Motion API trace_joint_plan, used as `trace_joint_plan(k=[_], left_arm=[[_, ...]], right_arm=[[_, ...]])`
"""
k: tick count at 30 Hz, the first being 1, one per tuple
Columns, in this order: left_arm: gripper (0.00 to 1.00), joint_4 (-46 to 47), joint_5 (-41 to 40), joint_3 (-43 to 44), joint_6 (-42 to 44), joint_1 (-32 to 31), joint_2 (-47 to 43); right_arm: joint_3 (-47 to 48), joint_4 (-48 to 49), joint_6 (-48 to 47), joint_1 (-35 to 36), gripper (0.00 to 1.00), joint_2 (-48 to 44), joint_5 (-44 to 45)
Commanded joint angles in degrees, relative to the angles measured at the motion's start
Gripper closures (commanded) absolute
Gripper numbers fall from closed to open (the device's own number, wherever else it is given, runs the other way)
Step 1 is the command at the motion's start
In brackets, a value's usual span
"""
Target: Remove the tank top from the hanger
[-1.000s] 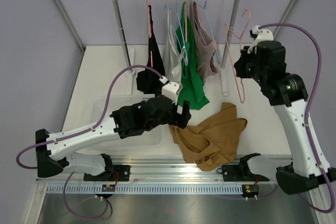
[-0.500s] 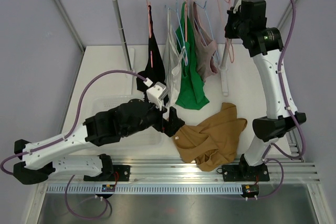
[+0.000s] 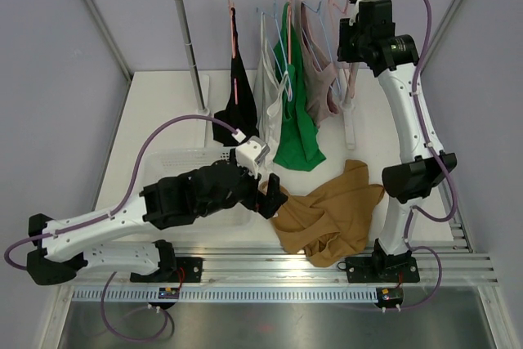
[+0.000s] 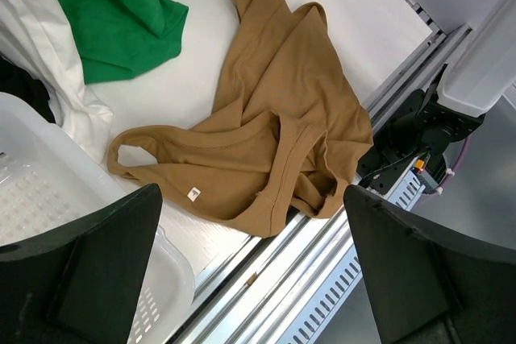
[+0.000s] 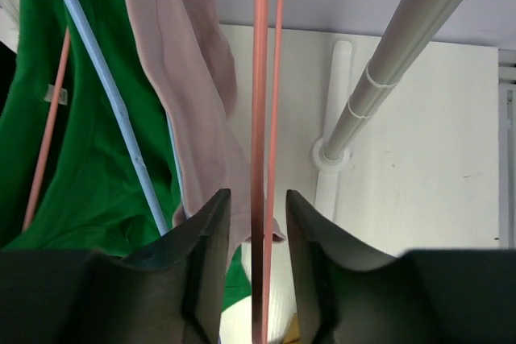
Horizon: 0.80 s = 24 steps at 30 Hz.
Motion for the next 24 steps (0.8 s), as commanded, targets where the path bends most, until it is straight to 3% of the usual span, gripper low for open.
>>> trace_joint_plan(k=[1,5,6,12,19,24], left_arm=[[0.01,4.1,-1.7,0.7,0.7,-0.7,2.3],[0.01,6.5,-4.1,1.0,0.8,-1.7,6.9],[0.01,7.1,-4.4,1.4,0.8,-2.0,8.4],[0.01,15.6,-1.8,3.8,1.0,-3.1,20.6],[0.01,16.7,4.5,17.8,0.6,-4.5,43.6],[0.01,13.3,5.0,27.3,0.7,-5.4,56.9]], right_arm=[[-1.1,3.5,-0.7,-0.2,0.57,-6.6,0.0],[-1.1,1.4,-0.1,-0.2,0.05,-11.1,-0.1],[-1.3,1.0,0.0,-0.2,0.00,-12.2,0.3],[-7.9,0.0,2.0,-0.2,0.00,-25.6,8.2],[-39.1,14.7,10.7,-0.2,0.00,-53.1,-5.2],[-47.4,14.2,12.3,-0.2,0.01,-64.5,-10.3]])
